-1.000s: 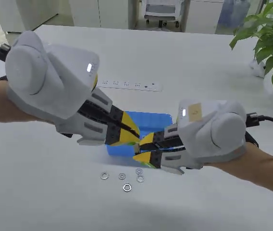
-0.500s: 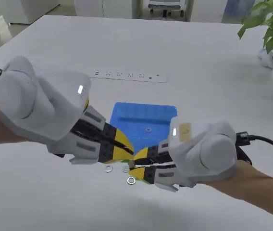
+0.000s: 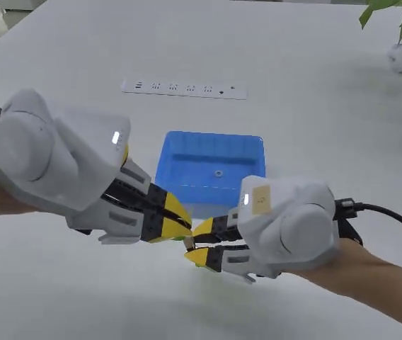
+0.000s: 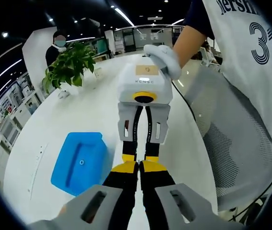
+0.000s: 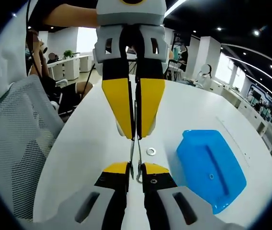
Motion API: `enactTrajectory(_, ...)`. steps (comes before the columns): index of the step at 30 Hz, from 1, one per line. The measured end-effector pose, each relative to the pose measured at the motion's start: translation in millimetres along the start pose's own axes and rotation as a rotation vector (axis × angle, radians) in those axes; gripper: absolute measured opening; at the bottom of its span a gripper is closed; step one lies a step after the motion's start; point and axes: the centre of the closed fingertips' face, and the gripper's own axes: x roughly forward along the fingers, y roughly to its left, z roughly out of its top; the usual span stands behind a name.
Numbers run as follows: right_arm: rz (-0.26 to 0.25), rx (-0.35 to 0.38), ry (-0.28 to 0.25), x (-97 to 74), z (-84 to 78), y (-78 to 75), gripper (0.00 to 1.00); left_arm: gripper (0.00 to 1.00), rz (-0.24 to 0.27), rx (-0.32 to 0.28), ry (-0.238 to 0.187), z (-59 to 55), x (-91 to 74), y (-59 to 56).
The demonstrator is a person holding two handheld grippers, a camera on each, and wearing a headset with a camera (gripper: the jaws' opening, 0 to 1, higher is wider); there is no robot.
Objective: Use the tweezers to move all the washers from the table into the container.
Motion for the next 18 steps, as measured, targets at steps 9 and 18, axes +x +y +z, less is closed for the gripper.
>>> enactTrajectory(9, -0.001, 0.026, 0.001, 5.9, -5.3, -4.8, 0.11, 0.05, 0.000, -0.014, 0.012, -7.1, 4.2, 5.8)
enactTrajectory(18, 0.001, 0.050, -0.003, 9.3, -8.8, -5.0, 0.12, 0.06, -0.006, -0.035, 0.009, -8.7, 7.1, 7.1)
